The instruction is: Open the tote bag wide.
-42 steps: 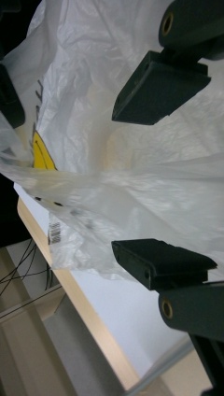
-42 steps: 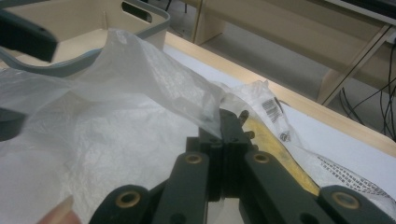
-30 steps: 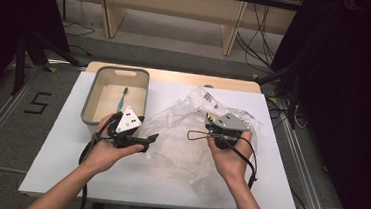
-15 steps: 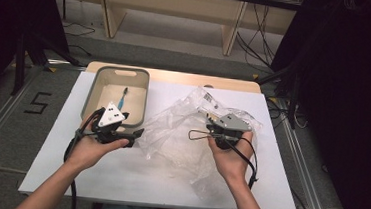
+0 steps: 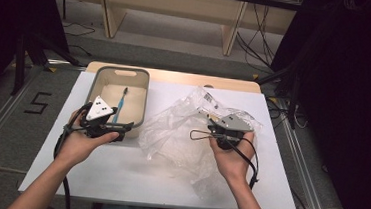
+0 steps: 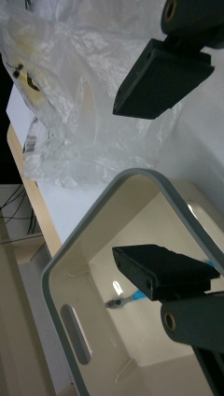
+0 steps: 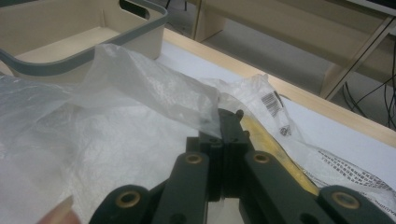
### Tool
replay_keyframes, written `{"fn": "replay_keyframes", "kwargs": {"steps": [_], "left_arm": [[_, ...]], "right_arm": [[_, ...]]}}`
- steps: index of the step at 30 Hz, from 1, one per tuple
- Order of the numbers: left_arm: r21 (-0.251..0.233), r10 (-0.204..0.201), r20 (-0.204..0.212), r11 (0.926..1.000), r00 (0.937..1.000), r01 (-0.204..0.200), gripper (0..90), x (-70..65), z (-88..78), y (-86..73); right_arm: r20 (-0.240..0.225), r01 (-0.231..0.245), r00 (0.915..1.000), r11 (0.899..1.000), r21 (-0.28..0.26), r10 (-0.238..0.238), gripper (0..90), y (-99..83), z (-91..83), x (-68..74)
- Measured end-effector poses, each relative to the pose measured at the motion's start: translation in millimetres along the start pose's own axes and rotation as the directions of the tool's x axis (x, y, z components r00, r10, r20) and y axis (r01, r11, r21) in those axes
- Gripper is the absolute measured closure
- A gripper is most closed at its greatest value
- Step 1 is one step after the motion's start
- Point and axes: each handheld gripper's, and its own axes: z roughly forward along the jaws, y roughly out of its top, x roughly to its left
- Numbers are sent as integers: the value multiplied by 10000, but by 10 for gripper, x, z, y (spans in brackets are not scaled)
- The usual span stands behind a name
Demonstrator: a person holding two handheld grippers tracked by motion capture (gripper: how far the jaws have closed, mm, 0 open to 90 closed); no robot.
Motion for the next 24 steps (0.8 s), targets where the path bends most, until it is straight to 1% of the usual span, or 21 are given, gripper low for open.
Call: {"fn": "replay_keyframes", "kwargs": {"steps": [4, 9, 14, 19, 24], "left_arm": [[122, -119, -127, 9999, 9998, 120, 266, 44, 14, -23], [104, -228, -209, 9997, 9995, 231, 267, 77, 13, -35], [111, -225, -288, 9997, 9993, 228, 268, 84, 11, -30], [248, -248, -387, 9994, 9989, 258, 270, 99, 31, -45], [256, -270, -366, 9993, 9990, 279, 270, 99, 39, -54]], "right_arm": [[11, 2, 10000, 10000, 3, -2, 900, 6, -4, 2], [22, 22, 10000, 10000, 24, -22, 900, 8, 0, 2], [-17, 45, 10000, 10000, 21, -45, 900, 5, 5, 8], [-8, -25, 10000, 10000, -36, 25, 900, 11, -5, 0], [-31, -59, 10000, 10000, -30, 59, 900, 13, -1, 4]]}}
